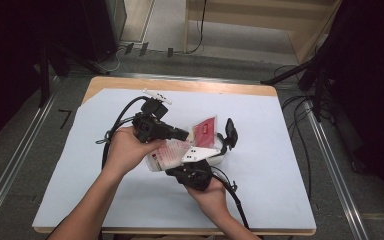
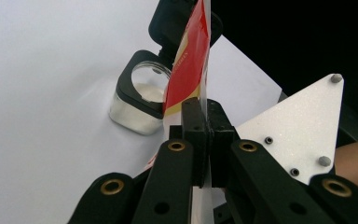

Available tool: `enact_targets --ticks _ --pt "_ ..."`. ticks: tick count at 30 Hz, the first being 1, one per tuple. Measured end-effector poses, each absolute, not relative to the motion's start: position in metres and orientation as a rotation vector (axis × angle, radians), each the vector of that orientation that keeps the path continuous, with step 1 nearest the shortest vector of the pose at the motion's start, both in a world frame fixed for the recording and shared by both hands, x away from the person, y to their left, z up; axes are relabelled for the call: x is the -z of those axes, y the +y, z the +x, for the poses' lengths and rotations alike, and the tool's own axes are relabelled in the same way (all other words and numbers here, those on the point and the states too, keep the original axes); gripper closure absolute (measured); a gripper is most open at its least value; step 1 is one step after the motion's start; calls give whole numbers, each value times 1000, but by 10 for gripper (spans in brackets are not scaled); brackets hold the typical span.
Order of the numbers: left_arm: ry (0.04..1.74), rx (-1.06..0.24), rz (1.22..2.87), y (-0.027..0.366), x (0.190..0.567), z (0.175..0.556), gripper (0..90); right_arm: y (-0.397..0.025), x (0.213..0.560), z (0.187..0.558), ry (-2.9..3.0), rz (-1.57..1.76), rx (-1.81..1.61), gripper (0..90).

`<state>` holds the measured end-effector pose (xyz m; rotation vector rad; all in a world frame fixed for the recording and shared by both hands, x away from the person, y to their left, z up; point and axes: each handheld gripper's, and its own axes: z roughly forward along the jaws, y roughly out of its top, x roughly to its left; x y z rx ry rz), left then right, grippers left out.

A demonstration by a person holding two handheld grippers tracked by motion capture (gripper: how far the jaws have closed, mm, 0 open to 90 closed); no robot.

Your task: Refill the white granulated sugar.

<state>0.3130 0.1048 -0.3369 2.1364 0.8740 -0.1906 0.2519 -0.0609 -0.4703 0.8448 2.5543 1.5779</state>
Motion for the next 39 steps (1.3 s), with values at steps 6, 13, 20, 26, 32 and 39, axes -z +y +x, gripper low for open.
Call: enact_targets --ticks 6,13,20,26,32,39 --pt "869 214 2125 109 339 313 900 -68 472 256 2536 884 -1582 900" --pt "863 225 2120 115 343 313 900 -75 474 260 2520 901 -1569 900" --pt "856 247 2063 126 336 311 900 -83 471 264 2481 924 -1576 900" --pt "849 240 2036 132 330 310 900 -93 466 269 2434 964 -1578 900" --pt "843 235 2030 136 329 309 900 -105 460 275 2374 1037 -1622 895" --pt "854 232 2027 137 333 308 900 -111 457 279 2341 1059 -1592 897"
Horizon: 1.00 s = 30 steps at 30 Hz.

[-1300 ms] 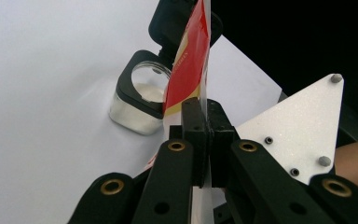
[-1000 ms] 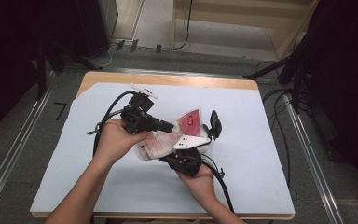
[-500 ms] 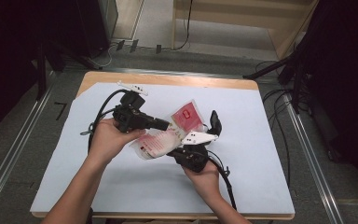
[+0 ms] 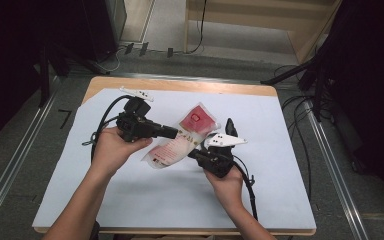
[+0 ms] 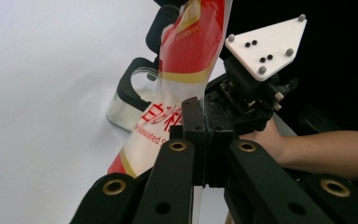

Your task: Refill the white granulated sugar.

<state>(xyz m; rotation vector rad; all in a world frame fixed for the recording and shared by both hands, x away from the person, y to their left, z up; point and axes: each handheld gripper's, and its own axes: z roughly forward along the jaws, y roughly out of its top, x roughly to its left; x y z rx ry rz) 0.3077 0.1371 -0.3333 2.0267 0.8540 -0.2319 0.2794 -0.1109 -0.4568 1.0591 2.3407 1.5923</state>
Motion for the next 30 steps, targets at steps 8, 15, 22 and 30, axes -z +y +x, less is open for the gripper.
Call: enact_targets --ticks 8,15,22,30 --pt "851 182 2035 143 337 310 900 -107 457 280 2358 1041 -1558 898" --pt "877 166 2003 156 340 318 900 -106 459 281 2376 1044 -1531 899" --pt "899 135 1971 165 347 331 900 -105 459 281 2382 1038 -1519 899" --pt "925 111 1951 176 354 352 900 -107 458 280 2384 1041 -1525 899"
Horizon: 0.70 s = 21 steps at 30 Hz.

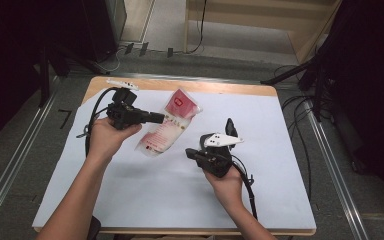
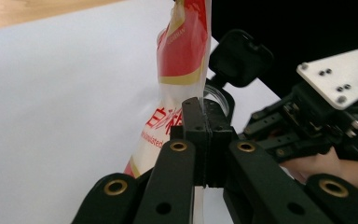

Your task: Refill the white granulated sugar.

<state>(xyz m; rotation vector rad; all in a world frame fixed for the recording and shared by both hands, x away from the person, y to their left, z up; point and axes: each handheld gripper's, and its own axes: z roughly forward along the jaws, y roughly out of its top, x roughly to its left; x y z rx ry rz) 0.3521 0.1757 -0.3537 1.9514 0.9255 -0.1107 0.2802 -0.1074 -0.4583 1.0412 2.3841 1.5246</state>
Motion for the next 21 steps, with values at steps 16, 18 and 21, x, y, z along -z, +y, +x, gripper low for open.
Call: enact_targets --ticks 16,18,21 --pt "925 70 2002 177 390 380 900 -117 458 278 2358 1069 -1531 897" --pt "911 88 1987 178 392 380 900 -117 458 277 2361 1058 -1528 897" --pt "913 81 1980 180 392 377 900 -116 458 277 2367 1054 -1525 897"
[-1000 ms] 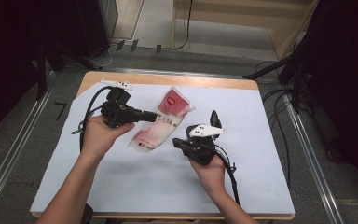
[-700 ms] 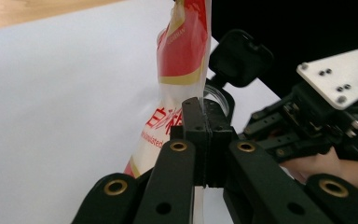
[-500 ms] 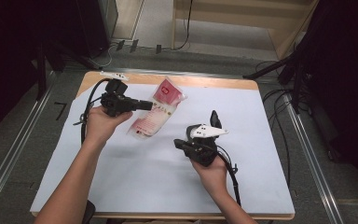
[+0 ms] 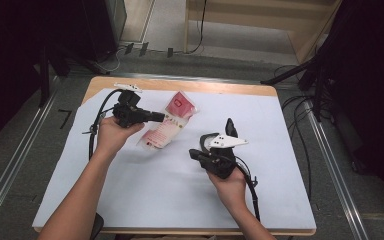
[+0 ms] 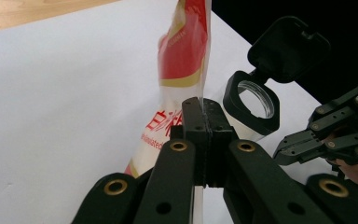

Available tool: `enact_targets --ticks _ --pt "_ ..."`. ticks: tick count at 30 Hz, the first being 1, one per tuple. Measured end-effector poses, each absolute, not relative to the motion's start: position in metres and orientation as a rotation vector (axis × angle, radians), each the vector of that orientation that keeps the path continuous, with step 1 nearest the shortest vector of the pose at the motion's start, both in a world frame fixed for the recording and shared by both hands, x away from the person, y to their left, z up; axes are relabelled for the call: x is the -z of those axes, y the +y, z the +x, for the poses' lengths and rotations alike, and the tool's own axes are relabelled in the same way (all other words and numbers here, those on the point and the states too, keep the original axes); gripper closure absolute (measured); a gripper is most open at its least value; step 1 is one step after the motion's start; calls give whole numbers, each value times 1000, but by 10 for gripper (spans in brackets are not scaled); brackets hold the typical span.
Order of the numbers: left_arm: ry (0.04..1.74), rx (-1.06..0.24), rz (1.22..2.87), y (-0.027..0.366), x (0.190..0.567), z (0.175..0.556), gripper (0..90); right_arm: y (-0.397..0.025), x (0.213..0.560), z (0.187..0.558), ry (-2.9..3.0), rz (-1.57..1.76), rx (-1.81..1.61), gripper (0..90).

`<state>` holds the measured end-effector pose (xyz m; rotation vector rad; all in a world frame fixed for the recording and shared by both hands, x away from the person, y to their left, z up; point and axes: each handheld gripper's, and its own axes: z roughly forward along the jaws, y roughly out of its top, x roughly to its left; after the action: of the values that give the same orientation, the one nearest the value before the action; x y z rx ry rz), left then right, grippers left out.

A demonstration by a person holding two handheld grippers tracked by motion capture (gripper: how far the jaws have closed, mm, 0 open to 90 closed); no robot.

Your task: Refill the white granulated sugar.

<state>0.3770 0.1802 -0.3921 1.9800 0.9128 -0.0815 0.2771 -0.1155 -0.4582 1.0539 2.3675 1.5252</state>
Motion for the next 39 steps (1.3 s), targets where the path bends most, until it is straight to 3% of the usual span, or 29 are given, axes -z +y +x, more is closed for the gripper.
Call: enact_targets --ticks 28,33,39 --pt "934 3 1980 231 397 335 900 -142 443 272 2456 1056 -1540 885" --pt "933 11 1990 238 399 327 900 -151 446 271 2469 1050 -1545 800" --pt "946 -13 1997 244 402 320 900 -158 450 266 2525 1004 -1511 583"
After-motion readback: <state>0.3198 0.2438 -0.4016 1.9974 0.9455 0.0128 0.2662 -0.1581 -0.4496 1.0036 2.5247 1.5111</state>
